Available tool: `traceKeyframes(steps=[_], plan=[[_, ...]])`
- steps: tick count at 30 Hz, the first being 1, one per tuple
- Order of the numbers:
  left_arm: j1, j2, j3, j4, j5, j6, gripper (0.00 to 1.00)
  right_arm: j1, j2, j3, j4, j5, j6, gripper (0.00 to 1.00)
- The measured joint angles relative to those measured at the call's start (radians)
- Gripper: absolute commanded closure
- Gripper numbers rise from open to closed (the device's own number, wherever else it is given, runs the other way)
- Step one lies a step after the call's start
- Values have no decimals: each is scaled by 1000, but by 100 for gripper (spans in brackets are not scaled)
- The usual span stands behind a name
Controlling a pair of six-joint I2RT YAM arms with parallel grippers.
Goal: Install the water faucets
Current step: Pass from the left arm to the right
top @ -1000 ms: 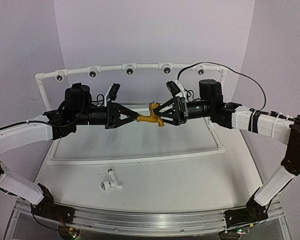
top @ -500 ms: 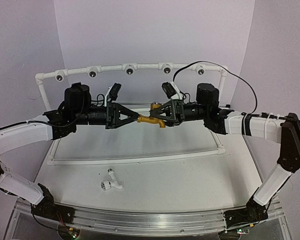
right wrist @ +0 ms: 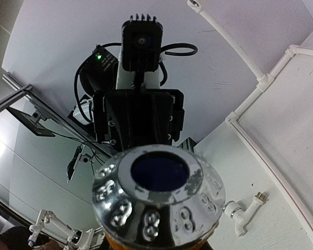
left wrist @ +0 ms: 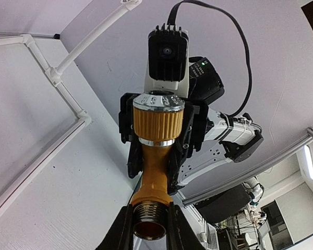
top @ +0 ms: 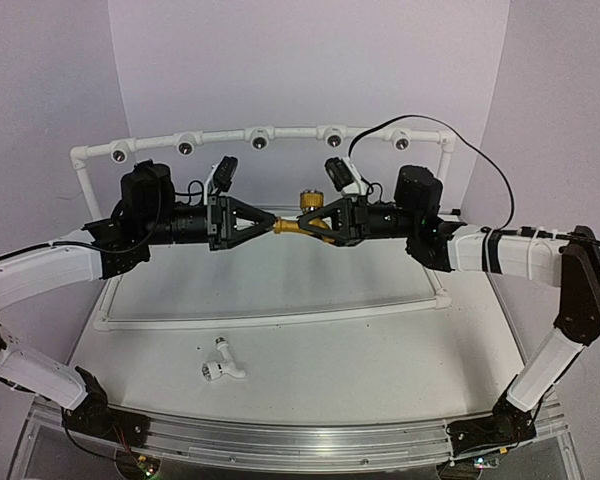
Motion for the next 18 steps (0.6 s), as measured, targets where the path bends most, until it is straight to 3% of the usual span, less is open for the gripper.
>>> traceKeyframes(steps=[2, 3, 8, 14, 18], plan=[[1, -4, 0, 6, -5, -5, 46, 2, 0, -3, 14, 5, -1, 100], [1, -4, 0, 6, -12, 1, 35, 3, 0, -8, 19, 9, -2, 100], [1, -11, -4, -11, -78, 5, 9, 13, -10, -25, -133, 88, -119, 100], [1, -44, 1, -116, -184, 37, 6, 20, -113, -14, -581, 376, -414, 100], [1, -42, 62, -251, -261, 63, 6, 19, -224, -16, -754, 646, -598, 100]])
